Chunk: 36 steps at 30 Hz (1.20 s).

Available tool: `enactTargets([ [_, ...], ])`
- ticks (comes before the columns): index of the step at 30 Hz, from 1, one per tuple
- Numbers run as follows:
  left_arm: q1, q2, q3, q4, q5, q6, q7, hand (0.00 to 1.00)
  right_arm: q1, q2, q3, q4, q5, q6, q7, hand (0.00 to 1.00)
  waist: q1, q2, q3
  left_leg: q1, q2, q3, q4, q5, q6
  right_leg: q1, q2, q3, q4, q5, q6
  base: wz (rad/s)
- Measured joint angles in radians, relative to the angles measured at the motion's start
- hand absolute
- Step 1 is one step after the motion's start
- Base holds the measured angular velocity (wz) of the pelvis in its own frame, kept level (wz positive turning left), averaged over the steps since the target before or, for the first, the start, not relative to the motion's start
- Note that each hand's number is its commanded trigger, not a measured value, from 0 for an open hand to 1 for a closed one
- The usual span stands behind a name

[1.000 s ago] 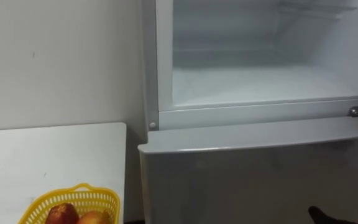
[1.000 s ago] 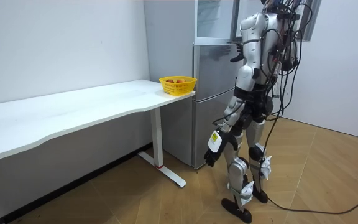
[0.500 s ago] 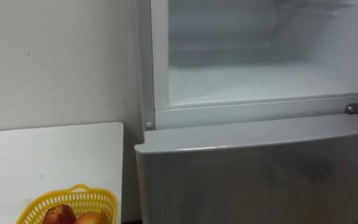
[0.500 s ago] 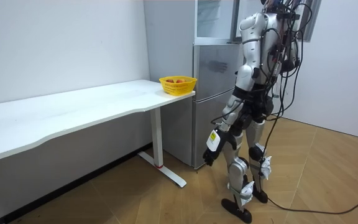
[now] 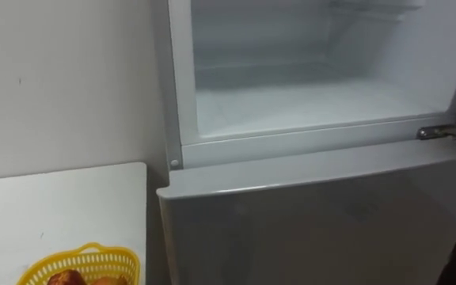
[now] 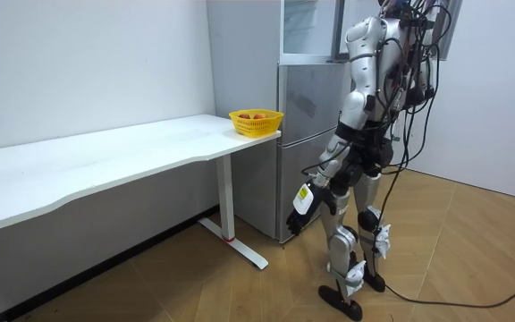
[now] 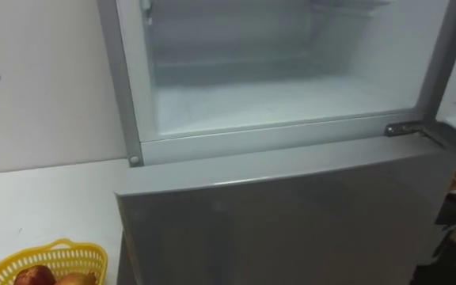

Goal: Retrieve from the upper fridge

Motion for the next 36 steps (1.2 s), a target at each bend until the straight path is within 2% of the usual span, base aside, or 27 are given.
enactTargets([
  [4,0.002,0.0,0.031,-0.005,0.0,0.0,0.001,0.0,0.0,0.0,-0.057,0.003,0.057,-0.001,-0.069,0.0,-0.011,-0.014,0.0004,0.002,0.0,0.0,0.003,0.0,0.0,0.002,0.0,0.0,0.0,0.0,0.0,0.0],
  [8,0.001,0.003,0.059,-0.009,0.001,-0.001,-0.003,0.0,0.0,0.0,-0.108,0.003,0.074,-0.004,-0.094,0.0,-0.023,-0.034,0.0023,0.0,-0.001,0.001,0.007,0.0,0.0,0.003,0.0,0.002,-0.004,-0.001,0.0,0.0],
  [13,0.003,0.005,0.075,-0.028,0.002,-0.002,-0.018,0.0,-0.003,-0.001,-0.176,0.0,0.083,-0.039,-0.126,0.0,-0.024,-0.042,0.0024,0.0,-0.003,0.004,0.007,0.0,0.0,-0.001,0.001,0.012,-0.016,-0.003,-0.004,-0.02],
  [17,0.003,0.004,0.084,-0.034,0.003,-0.009,-0.018,0.0,-0.016,-0.002,-0.209,-0.006,0.09,-0.061,-0.162,0.0,-0.023,-0.04,0.0021,-0.002,-0.002,0.007,0.004,0.0,0.0,-0.003,0.003,0.018,-0.015,-0.002,-0.004,-0.04],
  [20,0.002,0.004,0.098,-0.034,0.003,-0.026,-0.018,0.0,-0.031,-0.002,-0.216,-0.034,0.099,-0.092,-0.191,0.0,-0.022,-0.028,0.0018,-0.01,0.0,0.013,0.001,0.0,0.0,-0.021,0.003,0.022,0.001,-0.003,-0.004,-0.04],
  [25,0.004,0.002,0.11,-0.023,0.01,-0.04,-0.017,0.0,-0.044,-0.004,-0.222,-0.099,0.087,-0.117,-0.208,0.0,-0.025,-0.02,0.0002,-0.017,0.0,0.016,0.0,0.0,0.0,-0.03,0.003,0.024,0.005,-0.003,-0.004,-0.01],
  [29,0.013,-0.004,0.111,-0.022,0.01,-0.04,-0.017,0.0,-0.08,-0.009,-0.231,-0.118,0.017,-0.117,-0.209,0.0,-0.025,-0.02,0.0007,-0.016,0.0,0.016,-0.001,0.0,0.0,-0.03,0.003,0.023,0.005,-0.002,-0.004,0.0],
  [34,0.022,-0.011,0.114,-0.011,0.009,-0.038,-0.015,0.0,-0.108,-0.05,-0.231,-0.198,0.009,-0.114,-0.207,0.0,-0.019,-0.021,0.0004,-0.017,0.0,0.013,-0.006,0.001,0.001,-0.029,0.003,0.021,0.006,-0.002,-0.004,0.0],
  [36,0.024,-0.017,0.12,-0.006,0.009,-0.037,-0.014,0.0,-0.113,-0.052,-0.231,-0.227,-0.016,-0.111,-0.205,0.0,-0.018,-0.022,0.0007,-0.017,0.0,0.013,-0.007,0.001,0.001,-0.03,0.003,0.021,0.006,-0.002,-0.004,0.0],
])
